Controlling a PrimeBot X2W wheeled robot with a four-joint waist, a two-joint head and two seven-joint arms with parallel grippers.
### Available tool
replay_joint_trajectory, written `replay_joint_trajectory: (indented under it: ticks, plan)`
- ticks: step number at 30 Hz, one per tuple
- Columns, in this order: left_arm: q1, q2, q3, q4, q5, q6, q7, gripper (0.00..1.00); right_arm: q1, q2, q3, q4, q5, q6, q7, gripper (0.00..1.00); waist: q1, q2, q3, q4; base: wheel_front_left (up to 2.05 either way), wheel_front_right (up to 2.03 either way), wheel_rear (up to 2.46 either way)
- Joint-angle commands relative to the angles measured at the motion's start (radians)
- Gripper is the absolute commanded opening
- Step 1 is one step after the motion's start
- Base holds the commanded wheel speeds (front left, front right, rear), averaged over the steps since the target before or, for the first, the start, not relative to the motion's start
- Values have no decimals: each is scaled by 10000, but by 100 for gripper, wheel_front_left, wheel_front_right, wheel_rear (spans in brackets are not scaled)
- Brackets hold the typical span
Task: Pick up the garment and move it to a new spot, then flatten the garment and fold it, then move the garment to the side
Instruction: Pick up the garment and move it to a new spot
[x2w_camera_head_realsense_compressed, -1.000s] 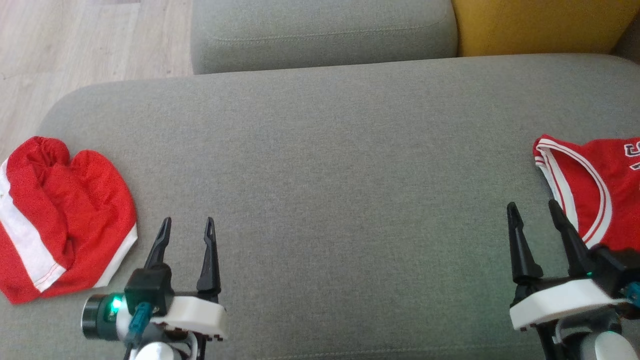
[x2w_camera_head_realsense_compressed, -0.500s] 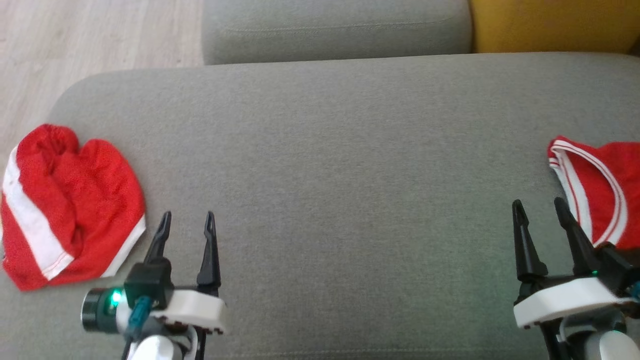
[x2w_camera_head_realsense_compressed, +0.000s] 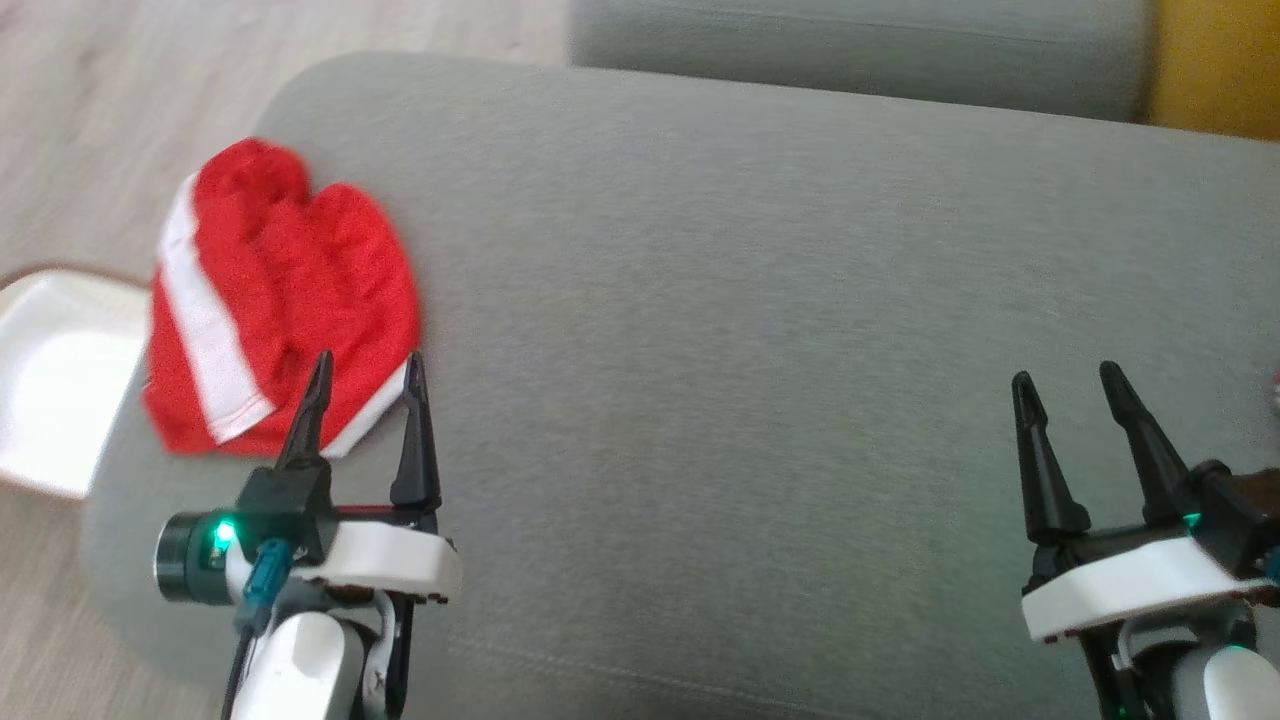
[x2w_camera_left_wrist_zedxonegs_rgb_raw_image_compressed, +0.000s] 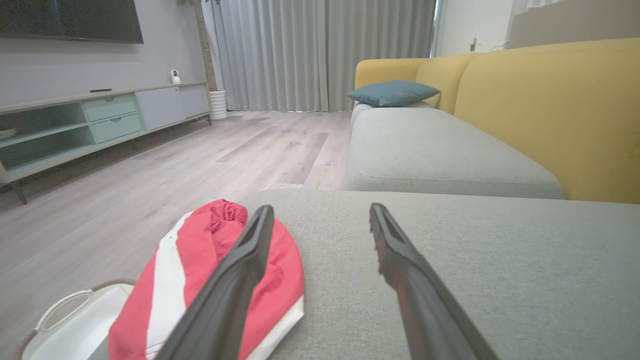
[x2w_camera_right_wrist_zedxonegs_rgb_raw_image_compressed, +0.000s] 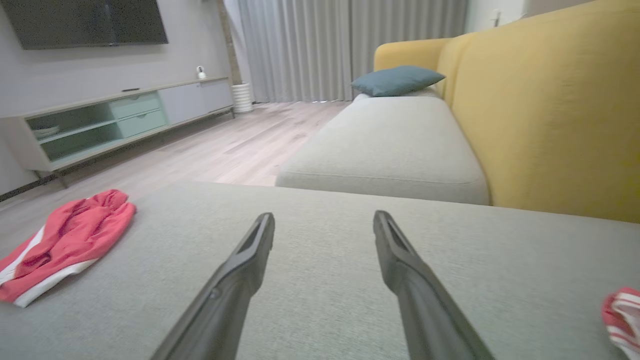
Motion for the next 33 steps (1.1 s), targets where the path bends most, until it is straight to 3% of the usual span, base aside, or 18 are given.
replay_joint_trajectory:
  ticks: [1, 4, 11, 18, 24, 29, 33]
  plan:
    - [-544, 14, 396, -365, 136, -1, -51, 100, -491, -215, 254, -433, -78, 65, 52, 100, 0, -1, 154, 577, 0, 0, 0]
    - [-563, -68, 529, -417, 206, -59, -51, 100, -560, -290, 387, -562, -49, 65, 151, 100, 0, -1, 185, 1129, 0, 0, 0]
    - [-453, -161, 717, -542, 314, -137, -51, 100, -564, -305, 443, -676, -95, 65, 248, 100, 0, -1, 198, 1612, 0, 0, 0]
    - [-421, -305, 953, -720, 404, -210, -51, 100, -634, -330, 510, -810, -100, 65, 343, 100, 0, -1, 424, 1649, 0, 0, 0]
    - [-936, -487, 1159, -687, 524, -300, -51, 100, -894, -557, 459, -1121, -71, 65, 562, 100, 0, -1, 1271, 1439, 0, 0, 0]
    - [-2012, -647, 1477, 308, 369, -520, -51, 100, -1289, -945, 504, -1548, -25, 65, 904, 100, 0, -1, 2437, 1183, 0, 0, 0]
    - [-3194, -720, 1807, 1962, 96, -875, -51, 100, -1605, -1324, 517, -1857, 26, 65, 1152, 100, 0, -1, 3313, 1020, 0, 0, 0]
